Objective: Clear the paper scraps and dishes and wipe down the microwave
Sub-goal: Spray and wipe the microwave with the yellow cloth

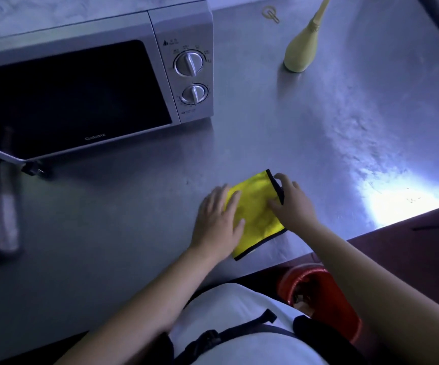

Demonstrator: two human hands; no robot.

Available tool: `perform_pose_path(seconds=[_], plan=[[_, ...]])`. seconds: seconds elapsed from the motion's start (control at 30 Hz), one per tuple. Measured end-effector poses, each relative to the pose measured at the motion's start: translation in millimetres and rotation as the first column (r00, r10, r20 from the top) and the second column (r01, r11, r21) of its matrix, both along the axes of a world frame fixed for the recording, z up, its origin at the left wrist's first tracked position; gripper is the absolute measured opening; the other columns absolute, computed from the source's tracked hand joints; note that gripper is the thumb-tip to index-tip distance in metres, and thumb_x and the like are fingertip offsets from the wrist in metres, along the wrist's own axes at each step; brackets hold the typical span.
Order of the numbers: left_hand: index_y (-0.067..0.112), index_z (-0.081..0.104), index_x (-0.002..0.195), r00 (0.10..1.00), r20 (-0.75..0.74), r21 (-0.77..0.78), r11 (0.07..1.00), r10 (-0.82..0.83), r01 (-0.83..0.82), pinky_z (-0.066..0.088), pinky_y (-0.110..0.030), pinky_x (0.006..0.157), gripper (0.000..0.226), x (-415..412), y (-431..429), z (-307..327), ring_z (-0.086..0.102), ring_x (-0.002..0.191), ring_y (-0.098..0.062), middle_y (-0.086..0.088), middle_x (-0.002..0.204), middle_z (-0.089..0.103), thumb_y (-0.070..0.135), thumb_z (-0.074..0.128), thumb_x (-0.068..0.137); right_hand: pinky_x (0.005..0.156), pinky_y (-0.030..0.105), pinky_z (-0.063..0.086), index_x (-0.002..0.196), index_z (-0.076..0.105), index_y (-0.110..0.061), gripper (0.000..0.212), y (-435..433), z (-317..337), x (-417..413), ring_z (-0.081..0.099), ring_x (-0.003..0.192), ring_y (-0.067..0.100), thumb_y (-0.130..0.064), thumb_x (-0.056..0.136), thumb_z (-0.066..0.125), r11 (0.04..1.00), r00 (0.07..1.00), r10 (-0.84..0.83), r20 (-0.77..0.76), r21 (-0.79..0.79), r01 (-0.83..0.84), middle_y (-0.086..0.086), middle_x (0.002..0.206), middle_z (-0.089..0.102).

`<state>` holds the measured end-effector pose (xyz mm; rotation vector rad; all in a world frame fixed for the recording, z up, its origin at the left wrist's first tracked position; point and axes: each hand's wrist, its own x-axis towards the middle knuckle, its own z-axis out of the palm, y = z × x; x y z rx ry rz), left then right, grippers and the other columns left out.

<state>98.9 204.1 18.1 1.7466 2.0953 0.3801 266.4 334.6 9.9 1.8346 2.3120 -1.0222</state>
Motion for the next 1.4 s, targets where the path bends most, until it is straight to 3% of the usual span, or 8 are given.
perform_pose_path(seconds=[0.17,0.33,0.5,0.63,0.77,0.93,1.1,1.4], plan=[[0.019,-0.008,0.158,0.979,-0.165,-0.257,0.964,-0.119,0.074,-0.005,-0.044,0.123,0.083,16.1,-7.4,-36.4,-0.018,0.152,-0.026,-0.005,0.165,-0.016,0.067,0.021,0.097,0.070,0.031,0.039,0.132,0.049,-0.027,0.044,3.1,-5.7,9.5,0.055,0.091,0.026,-0.016,0.091,0.060,0.999,0.999,-0.039,-0.026,-0.037,0.038,0.002,0.113,0.055],[0.015,0.011,0.159,0.968,-0.228,-0.140,0.987,-0.104,0.073,0.008,-0.046,0.123,0.082,15.2,-14.5,-53.2,0.002,0.154,-0.028,-0.009,0.166,0.005,0.067,0.025,0.096,0.071,0.035,0.040,0.127,0.049,-0.020,0.032,13.7,-6.8,7.0,0.057,0.098,0.033,-0.013,0.096,0.051,0.996,0.997,0.059,0.051,-0.076,-0.056,0.005,0.110,0.053],[0.020,-0.002,0.159,0.971,-0.213,-0.205,0.977,-0.108,0.064,-0.002,-0.044,0.124,0.082,16.5,-11.3,-45.8,-0.013,0.153,-0.025,-0.004,0.166,-0.012,0.068,0.021,0.096,0.073,0.037,0.046,0.135,0.051,-0.020,0.035,-0.8,-10.1,16.9,0.056,0.101,0.035,-0.019,0.101,0.045,0.994,0.995,0.097,0.036,0.044,-0.099,0.007,0.116,0.052],[0.022,0.021,0.158,0.975,0.039,-0.053,0.975,0.217,-0.215,0.011,-0.038,0.122,0.083,31.2,-17.8,-19.3,0.004,0.153,-0.029,-0.011,0.166,0.005,0.038,0.065,0.089,0.072,0.034,0.040,0.135,0.049,-0.017,0.047,-7.7,-11.6,30.1,0.057,0.099,0.032,-0.027,0.091,0.063,0.999,0.992,-0.040,-0.121,-0.001,0.040,0.005,0.110,0.052],[0.026,0.035,0.147,0.479,0.493,-0.303,0.660,0.726,-0.688,0.046,-0.026,0.097,0.080,44.9,-24.7,-5.2,0.052,0.121,-0.015,-0.005,0.144,0.040,0.011,0.077,0.080,0.074,0.041,0.055,0.120,0.050,-0.018,0.052,3.3,-2.9,20.1,0.062,0.085,0.019,-0.027,0.078,0.077,0.899,0.937,-0.295,-0.189,-0.388,0.204,0.001,0.101,0.060],[0.023,0.045,0.132,0.067,0.558,-0.595,0.455,0.827,-0.662,0.055,-0.034,0.086,0.061,31.0,-20.0,-3.7,0.064,0.103,-0.017,0.002,0.119,0.062,0.012,0.078,0.082,0.056,0.028,0.048,0.104,0.064,-0.005,0.027,28.0,11.0,6.9,0.059,0.067,0.020,-0.016,0.082,0.077,0.765,0.916,-0.364,-0.169,-0.615,0.190,0.008,0.084,0.062],[0.020,0.055,0.113,0.125,0.673,-0.512,0.581,0.729,-0.633,0.053,-0.039,0.081,0.036,25.6,-8.2,15.1,0.066,0.096,-0.021,-0.009,0.114,0.069,0.000,0.067,0.087,0.066,0.034,0.047,0.101,0.060,-0.009,0.015,9.6,27.3,18.5,0.057,0.075,0.023,-0.009,0.088,0.068,0.843,0.863,-0.421,-0.279,-0.471,0.259,0.010,0.091,0.061],[0.025,0.052,0.137,0.009,0.889,-0.439,0.857,0.458,-0.269,0.053,-0.024,0.066,0.065,10.2,-27.4,50.5,0.063,0.077,-0.020,-0.016,0.098,0.065,-0.015,0.060,0.086,0.047,0.030,0.042,0.109,0.055,-0.027,0.033,-41.7,74.2,72.4,0.053,0.062,0.025,0.000,0.091,0.058,0.847,0.733,-0.516,-0.444,-0.395,0.357,0.009,0.098,0.071]])
